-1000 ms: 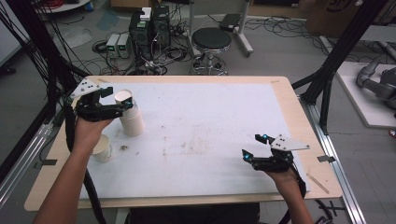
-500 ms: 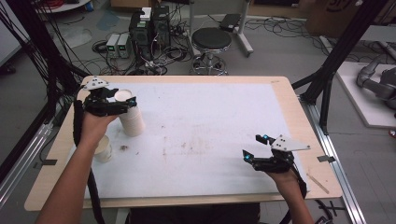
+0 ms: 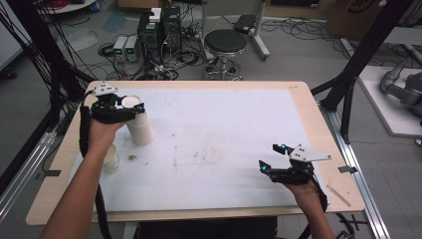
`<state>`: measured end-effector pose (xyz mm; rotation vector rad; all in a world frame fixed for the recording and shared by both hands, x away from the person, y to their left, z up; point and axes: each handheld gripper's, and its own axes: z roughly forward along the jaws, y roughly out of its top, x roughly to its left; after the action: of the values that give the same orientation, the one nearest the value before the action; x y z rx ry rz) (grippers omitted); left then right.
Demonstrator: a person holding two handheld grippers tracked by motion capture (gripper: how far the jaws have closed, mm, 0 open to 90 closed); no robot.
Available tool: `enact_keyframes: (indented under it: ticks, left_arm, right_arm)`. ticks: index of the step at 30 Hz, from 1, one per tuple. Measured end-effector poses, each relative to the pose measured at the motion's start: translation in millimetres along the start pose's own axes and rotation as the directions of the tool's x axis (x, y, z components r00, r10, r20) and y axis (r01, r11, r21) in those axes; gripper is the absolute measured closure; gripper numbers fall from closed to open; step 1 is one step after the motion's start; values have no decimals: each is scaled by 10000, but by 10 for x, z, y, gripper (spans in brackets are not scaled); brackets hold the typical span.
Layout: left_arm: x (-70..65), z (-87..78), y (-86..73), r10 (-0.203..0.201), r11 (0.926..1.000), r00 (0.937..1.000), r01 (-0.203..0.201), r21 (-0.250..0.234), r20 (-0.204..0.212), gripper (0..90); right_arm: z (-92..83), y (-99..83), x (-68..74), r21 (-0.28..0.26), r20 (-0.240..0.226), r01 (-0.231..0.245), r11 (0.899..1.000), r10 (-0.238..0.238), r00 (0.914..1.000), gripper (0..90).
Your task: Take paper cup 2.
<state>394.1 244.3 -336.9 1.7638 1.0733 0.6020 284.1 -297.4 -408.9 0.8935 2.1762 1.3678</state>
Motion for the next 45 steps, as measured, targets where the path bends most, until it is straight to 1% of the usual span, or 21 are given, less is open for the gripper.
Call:
enact_keyframes:
  ticks: [12, 19, 20, 21, 22, 23, 24, 25, 26, 27, 28, 30, 31, 34, 36, 37, 38, 40, 41, 44, 45]
  left_arm:
    - [-49, -200, 142, 147, 9953, 9998, -156, -955, -96, 335]
    - [-76, -367, 279, 345, 9864, 9985, -407, -1592, -414, 344]
    - [-100, -420, 328, 445, 9825, 9970, -552, -1781, -634, 345]
    - [-100, -420, 328, 445, 9825, 9970, -552, -1781, -634, 346]
    - [-135, -474, 368, 552, 9765, 9958, -691, -2043, -730, 346]
    - [-135, -474, 368, 552, 9765, 9958, -691, -2043, -730, 347]
    - [-184, -517, 401, 617, 9700, 9950, -785, -2303, -791, 346]
    - [-184, -517, 401, 617, 9700, 9950, -785, -2303, -791, 347]
    - [-226, -563, 427, 666, 9613, 9949, -842, -2624, -753, 347]
    - [-226, -563, 427, 666, 9613, 9949, -842, -2624, -753, 347]
    - [-271, -609, 450, 657, 9510, 9953, -842, -2975, -715, 347]
    - [-320, -647, 462, 543, 9417, 9966, -720, -3286, -626, 348]
    - [-320, -647, 462, 543, 9417, 9966, -720, -3286, -626, 349]
    - [-390, -687, 460, 511, 9347, 9986, -532, -3513, -154, 350]
    - [-463, -704, 439, 563, 9319, 9973, -357, -3610, 469, 351]
    - [-463, -704, 439, 563, 9319, 9973, -357, -3610, 469, 351]
    - [-505, -700, 416, 608, 9318, 9941, -244, -3621, 895, 351]
    - [-549, -684, 387, 737, 9296, 9892, -222, -3679, 1267, 351]
    - [-549, -684, 387, 737, 9296, 9892, -222, -3679, 1267, 351]
    - [-624, -609, 302, 1193, 9277, 9734, -391, -3712, 1956, 350]
    - [-647, -591, 277, 1268, 9279, 9711, -439, -3703, 2024, 350]
  right_arm:
    - [-2, 5, -10, -66, 38, 93, 9999, -93, 9999, 214]
    - [-7, 8, -6, -50, -1, 46, 10000, -46, 10000, 214]
    - [-7, 9, -6, -68, 22, 24, 10000, -23, 10000, 214]
    - [-7, 9, -8, -88, 30, 44, 10000, -44, 10000, 214]
    - [-8, 9, -8, -80, 35, 49, 10000, -49, 10000, 214]
    - [-8, 9, -8, -80, 35, 49, 10000, -49, 10000, 214]
    - [-8, 8, -9, -80, 29, 68, 9999, -68, 10000, 214]
    - [-8, 8, -9, -78, 34, 44, 10000, -44, 10000, 214]
    - [-9, 8, -8, -64, 34, 21, 10000, -20, 10000, 214]
    - [-9, 8, -8, -67, 39, 16, 10000, -16, 10000, 214]
    - [-7, 10, -12, -121, 69, 82, 9999, -81, 9999, 214]
    - [-8, 11, -8, -115, 53, 43, 9999, -42, 10000, 214]
    - [-8, 11, -8, -115, 53, 43, 9999, -42, 10000, 214]
    - [-12, 11, -5, -83, 24, 38, 10000, -38, 10000, 214]
    - [-16, 10, -5, -80, 18, -11, 10000, 11, 10000, 214]
    - [-18, 11, -7, -71, 15, -8, 10000, 8, 10000, 214]
    - [-17, 12, -7, -73, 7, -11, 10000, 12, 10000, 214]
    - [-13, 15, -10, -102, 11, 25, 9999, -25, 10000, 214]
    - [-11, 16, -10, -103, -3, 29, 9999, -29, 10000, 214]
    - [0, 21, -9, -115, 6, 27, 9999, -27, 10000, 214]
    - [4, 23, -11, -113, 5, 60, 9999, -60, 10000, 214]
